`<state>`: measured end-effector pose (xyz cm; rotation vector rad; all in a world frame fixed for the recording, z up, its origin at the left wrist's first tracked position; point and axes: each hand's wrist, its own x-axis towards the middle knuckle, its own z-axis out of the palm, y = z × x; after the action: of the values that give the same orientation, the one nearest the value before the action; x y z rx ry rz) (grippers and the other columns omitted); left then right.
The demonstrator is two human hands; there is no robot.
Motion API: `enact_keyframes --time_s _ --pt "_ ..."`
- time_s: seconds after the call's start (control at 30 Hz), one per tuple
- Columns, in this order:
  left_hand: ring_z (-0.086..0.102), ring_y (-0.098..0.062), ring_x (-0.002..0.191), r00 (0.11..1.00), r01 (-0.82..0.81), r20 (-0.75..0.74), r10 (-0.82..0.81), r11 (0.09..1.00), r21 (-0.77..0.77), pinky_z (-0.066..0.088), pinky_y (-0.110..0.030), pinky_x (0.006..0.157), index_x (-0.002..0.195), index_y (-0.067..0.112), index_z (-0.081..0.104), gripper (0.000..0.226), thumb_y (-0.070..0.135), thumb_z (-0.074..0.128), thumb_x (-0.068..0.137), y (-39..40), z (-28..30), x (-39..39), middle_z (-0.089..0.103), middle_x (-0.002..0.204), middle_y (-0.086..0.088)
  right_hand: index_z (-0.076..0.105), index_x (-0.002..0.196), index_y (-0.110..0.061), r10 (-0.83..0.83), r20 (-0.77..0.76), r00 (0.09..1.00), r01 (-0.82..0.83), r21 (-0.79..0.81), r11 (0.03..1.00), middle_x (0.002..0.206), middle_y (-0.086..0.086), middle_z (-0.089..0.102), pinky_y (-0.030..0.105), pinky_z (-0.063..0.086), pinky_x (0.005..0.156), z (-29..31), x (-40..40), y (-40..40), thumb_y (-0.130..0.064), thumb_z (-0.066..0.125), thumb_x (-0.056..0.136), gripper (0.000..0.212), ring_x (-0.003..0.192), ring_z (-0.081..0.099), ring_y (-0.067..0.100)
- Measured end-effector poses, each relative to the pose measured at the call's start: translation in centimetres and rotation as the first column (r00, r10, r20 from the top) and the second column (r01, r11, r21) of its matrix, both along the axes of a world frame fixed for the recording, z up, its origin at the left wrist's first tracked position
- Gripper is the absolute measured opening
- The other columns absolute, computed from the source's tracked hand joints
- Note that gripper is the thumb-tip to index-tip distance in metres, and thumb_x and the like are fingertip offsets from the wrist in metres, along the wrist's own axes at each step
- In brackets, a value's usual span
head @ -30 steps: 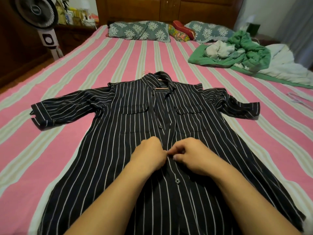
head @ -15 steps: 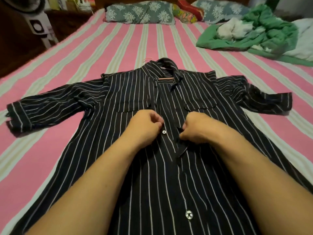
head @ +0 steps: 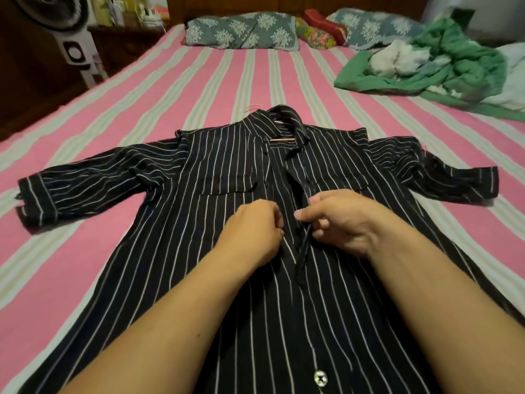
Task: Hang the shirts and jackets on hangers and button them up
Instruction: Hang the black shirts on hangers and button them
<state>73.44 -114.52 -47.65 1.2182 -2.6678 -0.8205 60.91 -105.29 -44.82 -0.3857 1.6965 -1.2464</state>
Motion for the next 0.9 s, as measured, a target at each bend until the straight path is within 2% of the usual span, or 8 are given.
enact_keyframes --time_s 0.07,0.13,0.2,0.3,0.37,0.53,0.67,0.9 --pt "0.064 -0.02 0.095 0.999 -0.012 -0.038 0.011 1.0 -0.012 0.054 -0.036 0.082 0.078 0.029 0.063 0.014 0.025 0.073 0.088 0.0 0.1 0.0 0.067 0.094 0.005 0.054 0.08 -0.016 -0.034 -0.029 0.999 0.033 -0.027 0.999 0.061 0.001 0.057 0.021 0.043 0.048 -0.5 0.9 -0.5 0.007 0.071 0.083 0.029 0.05 0.052 0.009" --pt "0.067 -0.019 0.088 0.995 -0.043 -0.087 0.046 0.998 0.043 0.056 -0.035 0.079 0.074 0.027 0.066 0.015 0.024 0.075 0.085 -0.2 0.2 0.1 0.07 0.086 0.004 0.055 0.077 -0.015 -0.025 -0.14 0.99 0.026 0.001 1.0 0.062 0.004 0.062 0.023 0.045 0.05 -1.2 1.7 -1.1 0.002 0.076 0.081 0.027 0.053 0.055 0.012" --pt "0.071 -0.021 0.075 0.976 -0.09 -0.17 0.134 0.965 0.246 0.06 -0.035 0.074 0.071 0.021 0.069 0.017 0.014 0.076 0.084 -0.8 0.3 0.3 0.073 0.075 -0.001 0.056 0.074 -0.013 -0.049 -0.185 0.982 0.05 0.004 0.999 0.065 0.006 0.063 0.024 0.049 0.051 -1.6 2.2 -1.4 0.003 0.077 0.079 0.027 0.055 0.058 0.013" --pt "0.066 -0.019 0.057 0.92 -0.095 -0.254 0.299 0.797 0.596 0.061 -0.029 0.063 0.078 0.007 0.069 0.02 -0.008 0.066 0.09 -1.3 0.7 0.7 0.068 0.068 -0.011 0.057 0.075 -0.011 -0.092 -0.145 0.985 0.092 -0.007 0.996 0.071 0.008 0.061 0.027 0.056 0.057 -1.7 1.8 -1.3 0.01 0.074 0.08 0.026 0.066 0.062 0.018" --pt "0.065 -0.02 0.059 0.898 -0.073 -0.273 0.345 0.729 0.68 0.062 -0.027 0.062 0.082 0.002 0.068 0.019 -0.012 0.062 0.092 -1.5 0.9 0.8 0.065 0.069 -0.011 0.058 0.079 -0.009 -0.067 -0.108 0.992 0.066 -0.012 0.998 0.073 0.008 0.059 0.026 0.056 0.056 -1.6 1.4 -1.1 0.012 0.072 0.08 0.026 0.064 0.063 0.017" --pt "0.066 -0.02 0.06 0.91 -0.053 -0.255 0.326 0.702 0.71 0.062 -0.031 0.065 0.085 0.003 0.068 0.015 -0.007 0.062 0.094 -1.6 0.7 0.7 0.065 0.07 -0.01 0.058 0.085 -0.009 0.042 -0.036 0.998 -0.043 -0.024 0.999 0.072 0.007 0.061 0.022 0.054 0.054 -1.3 0.6 -0.6 0.013 0.071 0.081 0.026 0.06 0.064 0.014" --pt "0.064 -0.018 0.056 0.918 -0.04 -0.265 0.294 0.735 0.677 0.06 -0.028 0.061 0.081 0.004 0.067 0.017 -0.006 0.063 0.094 -1.5 0.5 0.4 0.065 0.071 -0.012 0.062 0.084 -0.009 0.059 -0.092 0.994 -0.059 0.0 0.998 0.068 0.006 0.065 0.021 0.05 0.056 -1.5 0.6 -0.7 0.011 0.073 0.081 0.022 0.061 0.064 0.013" --pt "0.064 -0.017 0.054 0.907 -0.022 -0.288 0.308 0.718 0.696 0.06 -0.029 0.061 0.078 0.005 0.069 0.019 -0.007 0.065 0.092 -1.7 0.6 0.4 0.065 0.064 -0.009 0.063 0.083 -0.009 0.057 -0.072 0.996 -0.058 -0.005 0.998 0.066 0.005 0.066 0.019 0.05 0.053 -1.4 0.6 -0.7 0.011 0.072 0.082 0.021 0.059 0.065 0.013"
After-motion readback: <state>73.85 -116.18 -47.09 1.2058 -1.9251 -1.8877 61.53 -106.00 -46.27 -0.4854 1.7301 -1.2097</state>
